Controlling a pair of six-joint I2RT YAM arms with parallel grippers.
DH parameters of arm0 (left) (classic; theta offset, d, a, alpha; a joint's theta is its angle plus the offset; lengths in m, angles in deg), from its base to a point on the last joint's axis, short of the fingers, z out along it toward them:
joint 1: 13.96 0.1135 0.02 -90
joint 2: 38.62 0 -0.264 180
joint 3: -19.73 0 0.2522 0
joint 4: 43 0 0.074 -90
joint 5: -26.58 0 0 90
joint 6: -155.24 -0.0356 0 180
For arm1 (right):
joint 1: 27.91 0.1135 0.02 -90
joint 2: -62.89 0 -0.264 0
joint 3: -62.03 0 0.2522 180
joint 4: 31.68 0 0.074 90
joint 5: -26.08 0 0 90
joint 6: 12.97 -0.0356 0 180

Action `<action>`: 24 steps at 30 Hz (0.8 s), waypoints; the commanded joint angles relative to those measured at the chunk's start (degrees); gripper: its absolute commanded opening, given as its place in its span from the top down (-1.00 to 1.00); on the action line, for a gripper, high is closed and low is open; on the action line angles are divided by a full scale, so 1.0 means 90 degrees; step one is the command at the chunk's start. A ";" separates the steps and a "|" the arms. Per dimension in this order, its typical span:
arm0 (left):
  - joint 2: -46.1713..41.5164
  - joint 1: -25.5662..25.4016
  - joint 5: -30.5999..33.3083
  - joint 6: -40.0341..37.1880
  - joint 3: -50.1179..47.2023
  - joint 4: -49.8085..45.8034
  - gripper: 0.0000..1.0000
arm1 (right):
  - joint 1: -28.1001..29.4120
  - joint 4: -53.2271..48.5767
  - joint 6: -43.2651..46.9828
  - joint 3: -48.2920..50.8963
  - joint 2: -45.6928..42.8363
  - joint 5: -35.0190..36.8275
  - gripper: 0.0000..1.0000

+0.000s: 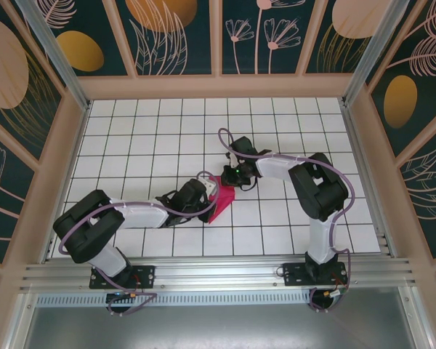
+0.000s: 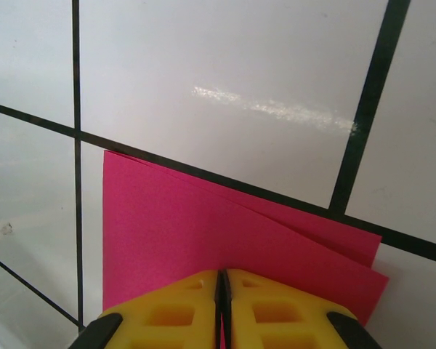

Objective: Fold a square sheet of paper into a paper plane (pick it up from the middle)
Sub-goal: Third fold the triangle at the center of the table.

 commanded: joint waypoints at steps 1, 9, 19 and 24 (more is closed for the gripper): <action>-0.0077 0.0103 -0.0239 0.0012 -0.0062 0.0230 1.00 | 0.0058 -0.0048 -0.0078 0.0169 0.0226 0.0201 0.72; 0.0125 0.0114 -0.0351 -0.0084 0.0148 0.0098 1.00 | 0.0069 -0.0055 -0.0084 0.0155 0.0237 0.0182 0.72; 0.0097 0.0163 -0.0154 -0.0151 0.0147 0.0054 1.00 | 0.0078 -0.0051 -0.0079 0.0175 0.0252 0.0189 0.72; 0.0099 0.0218 -0.0160 -0.0095 0.0143 0.0086 1.00 | 0.0078 -0.0069 -0.0081 0.0136 0.0260 0.0192 0.72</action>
